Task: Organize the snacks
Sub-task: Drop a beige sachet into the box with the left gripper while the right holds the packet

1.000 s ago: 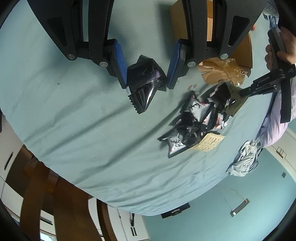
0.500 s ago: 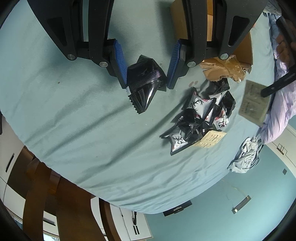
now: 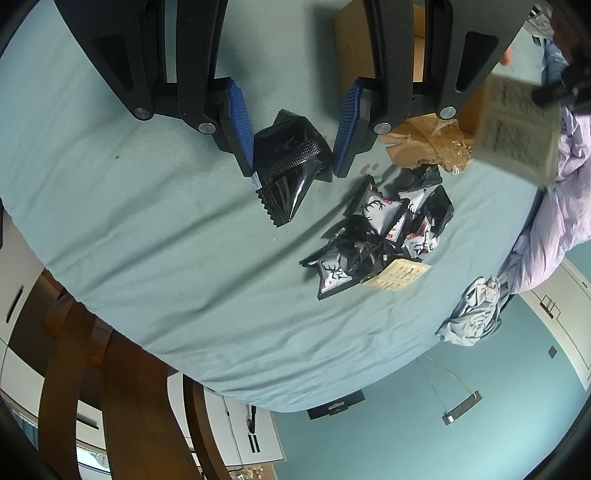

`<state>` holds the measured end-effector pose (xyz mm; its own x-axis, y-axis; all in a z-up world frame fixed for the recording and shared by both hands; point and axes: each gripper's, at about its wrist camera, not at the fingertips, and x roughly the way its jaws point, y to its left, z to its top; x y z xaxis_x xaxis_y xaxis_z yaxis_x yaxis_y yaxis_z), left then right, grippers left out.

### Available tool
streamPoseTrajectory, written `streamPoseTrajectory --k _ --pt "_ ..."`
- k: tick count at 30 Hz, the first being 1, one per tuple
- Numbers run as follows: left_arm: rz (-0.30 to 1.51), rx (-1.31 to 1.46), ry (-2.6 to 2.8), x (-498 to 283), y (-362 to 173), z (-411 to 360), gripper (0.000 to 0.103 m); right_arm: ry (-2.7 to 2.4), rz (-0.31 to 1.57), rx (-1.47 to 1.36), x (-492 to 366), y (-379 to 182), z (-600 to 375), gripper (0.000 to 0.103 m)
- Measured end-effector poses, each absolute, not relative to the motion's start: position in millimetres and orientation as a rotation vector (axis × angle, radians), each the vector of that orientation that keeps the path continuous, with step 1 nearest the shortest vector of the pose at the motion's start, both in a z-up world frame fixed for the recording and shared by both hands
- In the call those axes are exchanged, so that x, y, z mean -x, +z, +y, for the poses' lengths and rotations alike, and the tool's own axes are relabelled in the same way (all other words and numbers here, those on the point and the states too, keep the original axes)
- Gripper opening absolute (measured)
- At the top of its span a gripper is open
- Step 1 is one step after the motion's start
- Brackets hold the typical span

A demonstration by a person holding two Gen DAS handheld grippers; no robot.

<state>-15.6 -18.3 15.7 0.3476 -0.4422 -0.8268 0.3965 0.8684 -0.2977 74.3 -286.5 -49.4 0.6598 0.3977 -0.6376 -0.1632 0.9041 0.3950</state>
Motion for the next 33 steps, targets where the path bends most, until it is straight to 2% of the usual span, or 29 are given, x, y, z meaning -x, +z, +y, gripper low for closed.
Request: streamPoseTrajectory --k 11,19,24,26,27,28,33 --pt "1.299 -0.063 -0.383 6.9 -44.9 -20.1 0.002 0.393 0.762 -0.301 -62.6 -41.4 -280.2 0.041" --pt "1.294 -0.126 -0.303 1.1 -54.7 -16.3 0.003 0.431 0.744 -0.273 -59.6 -40.0 -276.2 0.041" --pt "1.317 -0.090 -0.304 -5.2 -58.4 -12.6 0.007 0.439 0.739 -0.258 -57.7 -40.2 -272.6 0.041" --pt "1.313 -0.078 -0.304 -6.1 -54.0 -12.7 0.018 0.443 0.736 -0.251 -56.6 -39.5 -270.6 0.041" --pt "1.302 -0.067 -0.303 -6.6 -50.8 -11.7 0.031 0.446 0.735 -0.246 -56.1 -39.2 -269.3 0.041" --pt "1.284 -0.051 -0.303 -6.1 -46.5 -10.0 0.040 0.450 0.735 -0.243 -55.5 -39.0 -268.0 0.041" --pt "1.180 -0.067 -0.263 -5.8 -21.1 -4.9 0.057 0.484 0.738 -0.243 -51.7 -36.7 -262.8 0.041"
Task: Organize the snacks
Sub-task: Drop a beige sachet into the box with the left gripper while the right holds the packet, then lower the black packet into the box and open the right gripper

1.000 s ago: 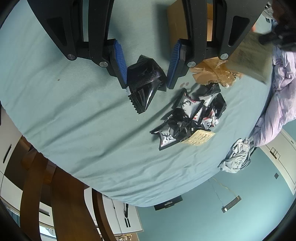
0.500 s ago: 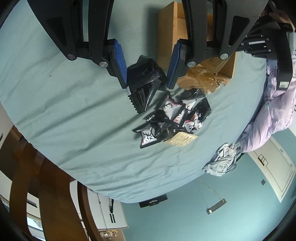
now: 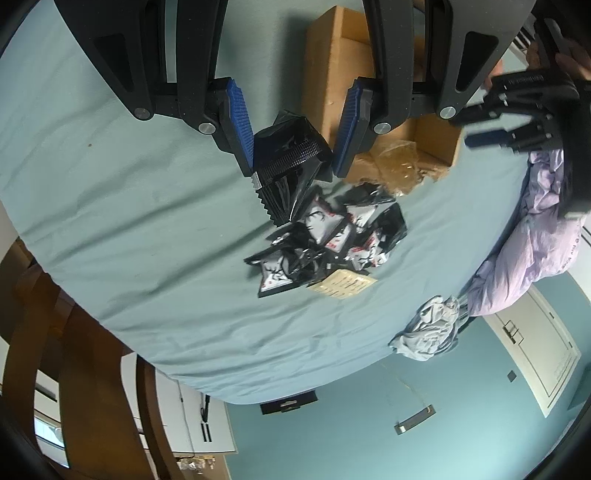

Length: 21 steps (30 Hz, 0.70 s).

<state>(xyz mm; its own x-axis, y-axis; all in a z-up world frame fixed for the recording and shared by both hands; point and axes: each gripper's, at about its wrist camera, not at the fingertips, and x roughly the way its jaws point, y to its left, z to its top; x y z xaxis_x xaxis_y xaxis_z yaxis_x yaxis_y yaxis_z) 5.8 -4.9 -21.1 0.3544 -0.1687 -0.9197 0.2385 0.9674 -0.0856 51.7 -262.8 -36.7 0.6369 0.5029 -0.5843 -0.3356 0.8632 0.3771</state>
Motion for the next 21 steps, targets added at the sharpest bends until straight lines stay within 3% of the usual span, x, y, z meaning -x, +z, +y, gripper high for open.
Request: streamPoseTrajectory --k 3,12,16,21 --pt "1.143 -0.059 -0.231 -8.5 -12.9 2.4 0.065 0.512 0.735 -0.245 -49.7 -34.7 -260.2 0.041" --pt "1.173 -0.027 -0.143 -27.4 -15.5 24.3 0.066 0.601 0.784 -0.170 -52.3 -40.6 -229.4 0.041" --pt "1.137 -0.015 -0.099 -32.6 -8.3 35.7 0.073 0.632 0.840 -0.108 -57.1 -49.1 -210.4 0.041" --pt "1.131 0.037 -0.083 -34.5 -10.1 44.3 0.073 0.627 0.926 -0.027 -70.4 -64.3 -190.8 0.041"
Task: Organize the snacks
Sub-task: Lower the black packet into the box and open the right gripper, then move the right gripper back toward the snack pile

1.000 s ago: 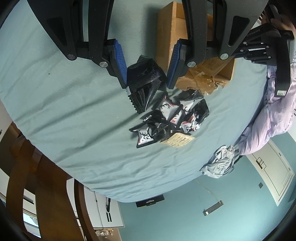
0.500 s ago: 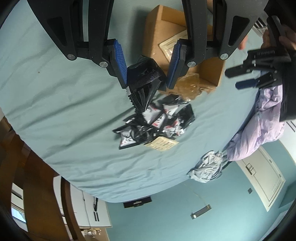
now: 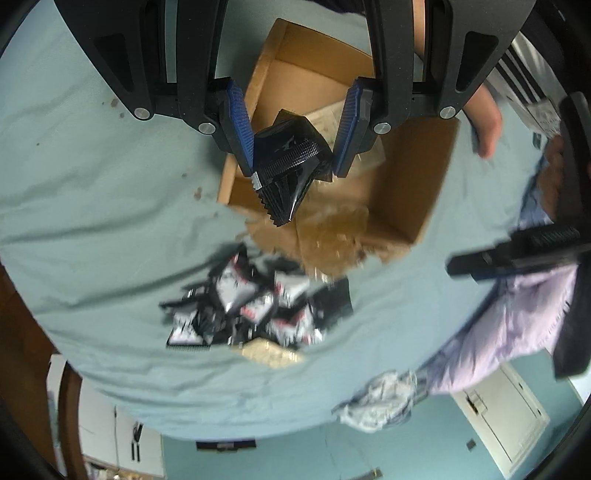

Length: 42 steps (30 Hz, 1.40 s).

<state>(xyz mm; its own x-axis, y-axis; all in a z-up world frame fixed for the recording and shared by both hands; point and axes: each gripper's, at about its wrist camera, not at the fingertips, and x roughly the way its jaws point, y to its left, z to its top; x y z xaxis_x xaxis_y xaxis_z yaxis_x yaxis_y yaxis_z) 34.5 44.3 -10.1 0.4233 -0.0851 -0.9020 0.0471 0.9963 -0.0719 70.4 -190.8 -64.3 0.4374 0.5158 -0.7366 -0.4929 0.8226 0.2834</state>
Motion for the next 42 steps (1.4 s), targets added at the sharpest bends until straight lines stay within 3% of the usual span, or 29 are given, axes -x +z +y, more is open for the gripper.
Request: streamPoseTrajectory --k 10,20,25,42 --pt "1.145 0.011 -0.126 -33.7 -13.9 34.9 0.073 0.638 0.947 0.116 -71.7 -75.8 -152.0 0.041" --pt "1.141 -0.019 -0.121 -30.9 -13.6 30.1 0.073 0.644 0.847 -0.045 -62.0 -61.6 -178.9 0.049" --pt "1.139 -0.042 -0.110 -27.7 -14.2 28.8 0.073 0.589 0.790 -0.089 -55.0 -56.7 -198.9 0.064" --pt "1.141 -0.070 -0.128 -21.6 -14.7 20.4 0.073 0.200 0.612 -0.029 -18.2 -21.3 -256.6 0.065"
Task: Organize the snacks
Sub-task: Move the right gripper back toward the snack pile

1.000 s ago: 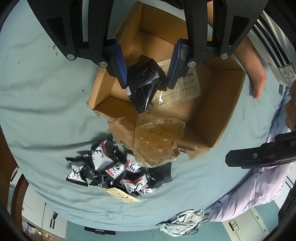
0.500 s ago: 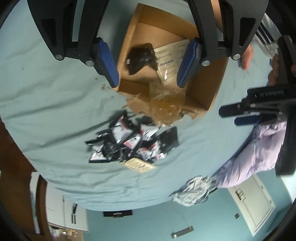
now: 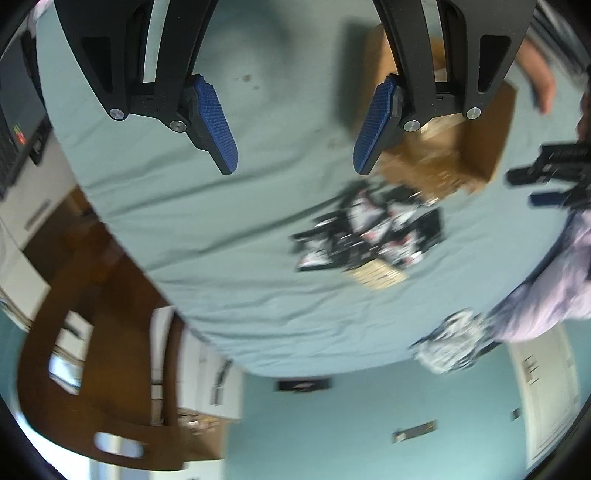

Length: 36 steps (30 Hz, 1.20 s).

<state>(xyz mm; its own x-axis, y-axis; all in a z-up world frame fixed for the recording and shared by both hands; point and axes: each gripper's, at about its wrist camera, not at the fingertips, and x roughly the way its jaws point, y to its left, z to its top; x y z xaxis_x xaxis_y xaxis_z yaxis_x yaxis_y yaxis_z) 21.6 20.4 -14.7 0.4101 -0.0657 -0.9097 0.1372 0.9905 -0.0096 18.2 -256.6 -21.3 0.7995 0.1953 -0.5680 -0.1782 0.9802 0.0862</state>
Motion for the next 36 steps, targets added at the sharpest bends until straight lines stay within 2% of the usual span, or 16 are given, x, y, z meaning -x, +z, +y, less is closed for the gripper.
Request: streamPoseTrajectory --k 14,19,25,36 --pt "1.149 -0.093 -0.147 -19.1 -15.8 10.1 0.073 0.236 0.728 -0.065 -28.5 -26.7 -238.0 0.065" --pt "1.162 -0.078 -0.157 -19.3 -17.3 9.2 0.073 0.204 0.714 -0.034 -34.1 -23.6 -232.0 0.065" --pt "1.164 -0.075 -0.162 -19.4 -17.0 7.8 0.073 0.313 0.786 -0.135 -52.7 -31.7 -244.5 0.065" --pt "1.162 -0.080 -0.179 -21.4 -13.5 2.9 0.074 0.330 0.792 -0.119 -86.8 -30.8 -240.9 0.065"
